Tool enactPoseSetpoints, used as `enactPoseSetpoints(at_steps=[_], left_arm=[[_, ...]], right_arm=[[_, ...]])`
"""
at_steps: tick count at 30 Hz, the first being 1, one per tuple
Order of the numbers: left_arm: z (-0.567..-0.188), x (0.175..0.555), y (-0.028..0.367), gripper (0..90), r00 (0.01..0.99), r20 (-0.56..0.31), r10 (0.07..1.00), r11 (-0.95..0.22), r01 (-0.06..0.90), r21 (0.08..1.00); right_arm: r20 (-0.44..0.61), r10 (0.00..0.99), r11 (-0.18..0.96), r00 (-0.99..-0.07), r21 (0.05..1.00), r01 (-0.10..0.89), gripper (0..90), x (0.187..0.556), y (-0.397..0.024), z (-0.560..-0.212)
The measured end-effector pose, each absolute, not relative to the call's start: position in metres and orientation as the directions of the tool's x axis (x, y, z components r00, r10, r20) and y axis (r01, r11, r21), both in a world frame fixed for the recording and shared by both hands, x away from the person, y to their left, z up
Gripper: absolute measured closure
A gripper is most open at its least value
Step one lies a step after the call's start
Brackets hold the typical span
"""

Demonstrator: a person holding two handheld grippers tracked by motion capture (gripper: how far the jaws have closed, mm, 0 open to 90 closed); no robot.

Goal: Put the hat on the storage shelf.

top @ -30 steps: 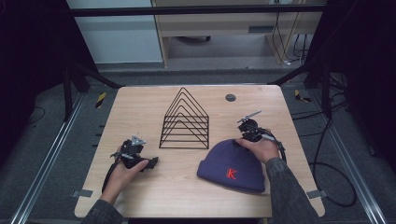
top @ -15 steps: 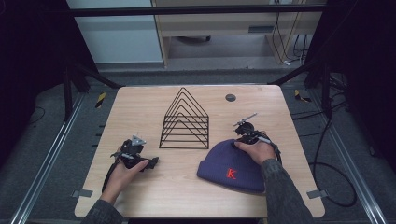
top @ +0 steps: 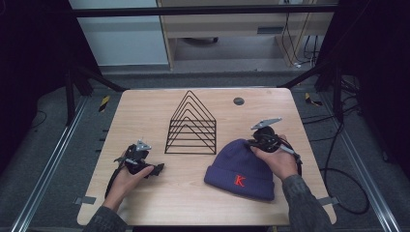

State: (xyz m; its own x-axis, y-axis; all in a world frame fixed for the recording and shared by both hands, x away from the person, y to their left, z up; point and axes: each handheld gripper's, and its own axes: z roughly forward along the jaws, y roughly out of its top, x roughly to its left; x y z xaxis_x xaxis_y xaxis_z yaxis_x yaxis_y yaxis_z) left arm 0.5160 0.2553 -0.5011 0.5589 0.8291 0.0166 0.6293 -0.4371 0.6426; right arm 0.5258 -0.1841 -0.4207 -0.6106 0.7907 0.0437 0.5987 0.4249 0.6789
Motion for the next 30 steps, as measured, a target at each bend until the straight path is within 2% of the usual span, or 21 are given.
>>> enactPoseSetpoints(at_steps=[6,10,12,20,24,30], left_arm=[[-0.500,0.517,0.257,0.0,0.568,0.018,0.823,-0.446,0.626,0.639],[-0.494,0.519,0.270,10.1,0.580,-0.057,0.813,-0.410,0.638,0.652],[-0.492,0.519,0.275,10.4,0.574,-0.057,0.817,-0.401,0.636,0.659],[-0.481,0.515,0.282,8.8,0.548,-0.048,0.835,-0.364,0.615,0.700],[-0.473,0.513,0.286,8.8,0.529,-0.037,0.848,-0.333,0.585,0.740],[-0.466,0.510,0.289,9.2,0.489,-0.066,0.870,-0.264,0.574,0.775]], right_arm=[[0.070,0.752,0.391,-0.655,0.753,0.529,78.8,0.498,-0.196,-0.389],[0.057,0.721,0.388,-0.690,0.792,0.471,78.9,0.482,-0.197,-0.366],[0.047,0.714,0.390,-0.698,0.802,0.453,78.9,0.478,-0.197,-0.360],[0.014,0.698,0.399,-0.716,0.822,0.406,78.9,0.474,-0.195,-0.339],[0.033,0.696,0.373,-0.717,0.837,0.401,78.8,0.476,-0.196,-0.332],[0.025,0.695,0.366,-0.718,0.848,0.384,78.8,0.485,-0.198,-0.316]])
